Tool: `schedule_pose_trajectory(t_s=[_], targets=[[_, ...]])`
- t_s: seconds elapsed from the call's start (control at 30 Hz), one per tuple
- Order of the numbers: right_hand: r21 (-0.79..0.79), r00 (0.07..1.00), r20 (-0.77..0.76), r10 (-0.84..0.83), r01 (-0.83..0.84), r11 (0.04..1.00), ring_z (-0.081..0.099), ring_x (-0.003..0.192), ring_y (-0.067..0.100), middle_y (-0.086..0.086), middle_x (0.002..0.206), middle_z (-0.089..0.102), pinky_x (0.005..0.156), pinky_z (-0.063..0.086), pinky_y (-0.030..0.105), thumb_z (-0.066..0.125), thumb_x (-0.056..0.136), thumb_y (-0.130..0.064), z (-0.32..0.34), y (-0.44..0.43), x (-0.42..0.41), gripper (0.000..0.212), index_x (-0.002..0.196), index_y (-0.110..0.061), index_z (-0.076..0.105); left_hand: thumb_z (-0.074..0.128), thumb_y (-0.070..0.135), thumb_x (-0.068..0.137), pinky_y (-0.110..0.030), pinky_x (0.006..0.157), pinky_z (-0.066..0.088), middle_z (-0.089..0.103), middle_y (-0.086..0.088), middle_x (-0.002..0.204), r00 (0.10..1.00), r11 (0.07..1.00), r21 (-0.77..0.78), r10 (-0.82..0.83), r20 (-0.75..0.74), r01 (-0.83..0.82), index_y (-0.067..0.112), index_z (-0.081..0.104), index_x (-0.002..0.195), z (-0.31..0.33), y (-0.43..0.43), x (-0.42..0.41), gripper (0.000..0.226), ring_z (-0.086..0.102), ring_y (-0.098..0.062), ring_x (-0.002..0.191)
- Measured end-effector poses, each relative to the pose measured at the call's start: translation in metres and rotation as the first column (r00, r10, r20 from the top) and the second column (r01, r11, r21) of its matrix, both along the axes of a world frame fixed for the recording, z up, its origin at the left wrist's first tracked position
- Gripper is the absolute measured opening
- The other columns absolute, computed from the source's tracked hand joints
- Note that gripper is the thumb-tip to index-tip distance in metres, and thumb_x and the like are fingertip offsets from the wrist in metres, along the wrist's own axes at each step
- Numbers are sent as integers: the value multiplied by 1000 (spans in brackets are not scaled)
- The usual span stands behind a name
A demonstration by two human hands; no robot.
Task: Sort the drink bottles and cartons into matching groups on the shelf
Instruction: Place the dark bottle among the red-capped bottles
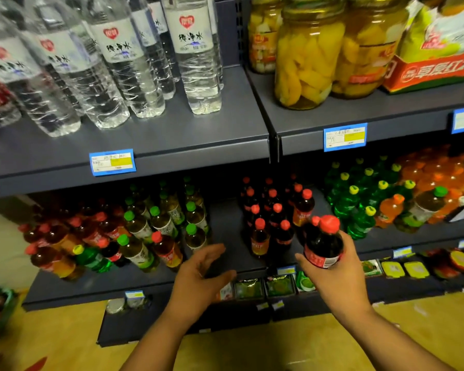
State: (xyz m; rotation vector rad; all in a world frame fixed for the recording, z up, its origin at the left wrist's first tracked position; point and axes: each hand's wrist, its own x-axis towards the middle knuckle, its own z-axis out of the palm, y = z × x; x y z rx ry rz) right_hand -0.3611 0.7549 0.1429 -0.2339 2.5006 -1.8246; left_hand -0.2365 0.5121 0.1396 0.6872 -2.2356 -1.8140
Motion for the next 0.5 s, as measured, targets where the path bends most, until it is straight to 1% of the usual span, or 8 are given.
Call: schedule_pose_trajectory(t_s=[0.07, 0.13, 0.2, 0.33, 0.5], targets=[[-5, 1000, 3, -6, 6, 1000, 59, 100, 8, -26, 107, 60, 82, 44, 24, 90, 68, -23, -3, 4, -2, 69, 122, -33, 49, 84, 4, 75, -9, 97, 48, 67, 18, 125, 1000, 1000, 5, 15, 3, -15, 30, 65, 120, -3, 7, -4, 56, 59, 8, 119], [-10, 1000, -2, -25, 25, 1000, 57, 100, 8, -28, 106, 58, 83, 44, 27, 90, 68, -22, -6, 10, -4, 69, 121, -35, 48, 84, 5, 75, -12, 96, 50, 68, 18, 124, 1000, 1000, 20, 3, 12, -3, 30, 65, 121, -8, 14, -9, 56, 59, 7, 120], [-21, 999, 12, -34, 34, 999, 55, 100, 7, -30, 104, 56, 85, 42, 27, 90, 68, -20, -10, 16, -8, 70, 120, -36, 47, 85, 6, 75, -13, 97, 49, 68, 18, 125, 999, 999, 35, -6, 32, 5, 30, 65, 122, -14, 20, -16, 57, 59, 6, 122], [-31, 999, 50, -15, 17, 999, 56, 102, 10, -27, 106, 57, 85, 42, 28, 90, 67, -18, -19, 23, -19, 70, 120, -34, 48, 88, 11, 72, -22, 108, 46, 66, 18, 128, 998, 1000, 7, 18, 67, -19, 35, 64, 122, -28, 27, -28, 60, 57, 4, 125], [-37, 995, 103, -13, 17, 999, 58, 98, 12, -25, 104, 59, 80, 43, 28, 92, 65, -20, -36, 20, -35, 70, 117, -37, 48, 90, 22, 69, -29, 112, 43, 60, 24, 131, 989, 996, 11, 87, 121, -89, 43, 60, 121, -54, 38, -58, 64, 52, 0, 129]])
